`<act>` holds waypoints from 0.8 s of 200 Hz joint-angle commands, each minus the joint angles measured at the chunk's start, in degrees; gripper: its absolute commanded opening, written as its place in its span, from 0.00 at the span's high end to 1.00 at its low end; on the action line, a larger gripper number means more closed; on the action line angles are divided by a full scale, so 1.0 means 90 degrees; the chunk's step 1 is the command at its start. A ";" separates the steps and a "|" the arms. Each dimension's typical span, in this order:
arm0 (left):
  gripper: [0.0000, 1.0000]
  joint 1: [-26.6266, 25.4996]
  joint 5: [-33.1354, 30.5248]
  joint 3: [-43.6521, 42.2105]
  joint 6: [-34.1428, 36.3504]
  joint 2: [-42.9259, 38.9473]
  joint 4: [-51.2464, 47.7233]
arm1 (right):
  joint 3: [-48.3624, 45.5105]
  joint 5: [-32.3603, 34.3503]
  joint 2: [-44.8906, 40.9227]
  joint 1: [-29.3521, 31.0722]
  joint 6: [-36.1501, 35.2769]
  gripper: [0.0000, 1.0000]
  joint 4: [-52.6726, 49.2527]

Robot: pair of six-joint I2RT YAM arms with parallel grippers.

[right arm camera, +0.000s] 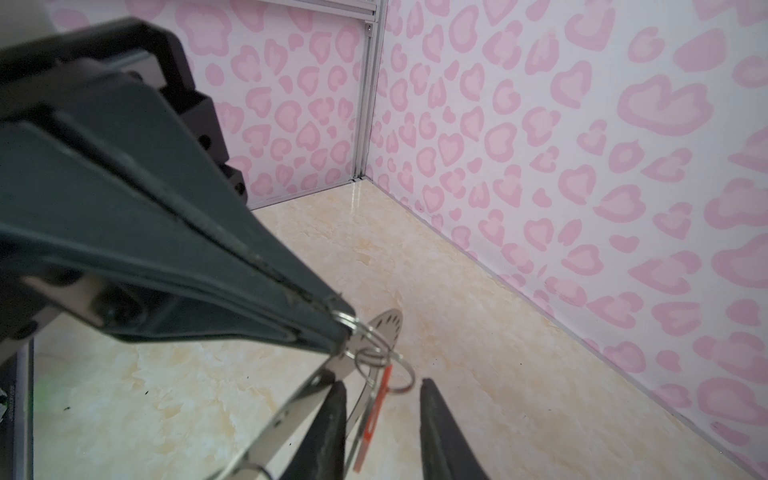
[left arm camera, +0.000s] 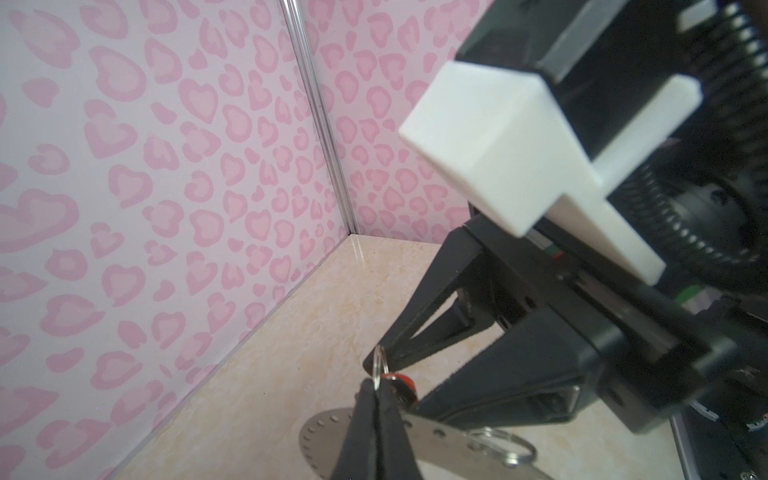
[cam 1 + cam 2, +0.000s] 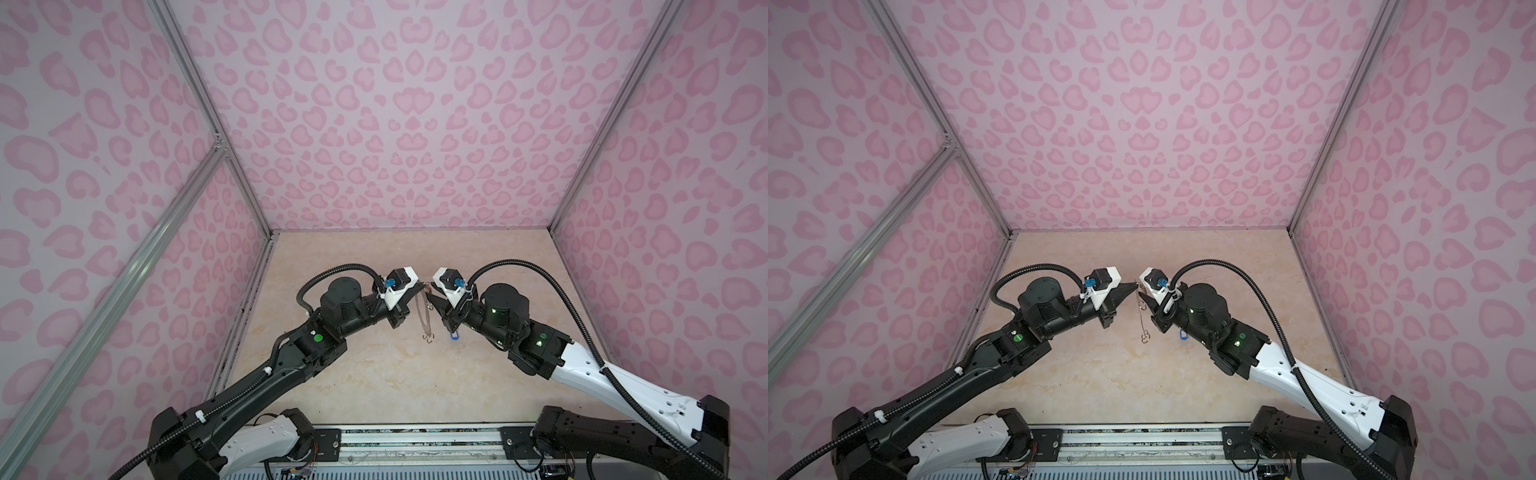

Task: Put the keys on the keyring

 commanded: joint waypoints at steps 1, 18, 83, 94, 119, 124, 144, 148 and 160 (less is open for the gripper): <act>0.97 -0.0007 -0.0077 -0.0025 -0.0035 -0.0023 0.0433 | 0.0033 0.0051 0.0018 0.0019 0.0114 0.77 0.0280; 0.97 -0.0008 -0.0096 -0.0025 0.0004 -0.0024 0.0447 | 0.0005 0.0016 0.0025 0.0018 0.0073 0.88 0.0140; 0.97 0.0059 -0.0067 -0.0023 -0.0093 0.0025 0.0782 | -0.0003 -0.0003 0.0110 0.0020 -0.0006 1.00 -0.0090; 0.97 0.0097 -0.0040 -0.0034 -0.0171 0.0040 0.0894 | 0.0014 -0.0026 0.0168 0.0024 -0.0041 1.00 -0.0139; 0.97 0.0120 0.0020 -0.0078 -0.0293 0.0092 0.1162 | 0.0053 -0.0156 0.0268 0.0023 -0.0086 1.00 -0.0203; 0.97 0.0116 0.0020 -0.0096 -0.0324 0.0097 0.1228 | 0.0062 -0.0173 0.0279 0.0024 -0.0099 1.00 -0.0201; 0.97 0.0131 0.0047 -0.0186 -0.0396 0.0138 0.1433 | 0.0100 -0.0324 0.0299 0.0017 -0.0172 1.00 -0.0122; 0.97 0.0133 0.0066 -0.0215 -0.0410 0.0142 0.1494 | 0.0092 -0.0364 0.0299 0.0016 -0.0188 1.00 -0.0107; 0.97 0.0139 0.0106 -0.0276 -0.0458 0.0159 0.1601 | 0.0084 -0.0452 0.0289 0.0017 -0.0220 1.00 -0.0044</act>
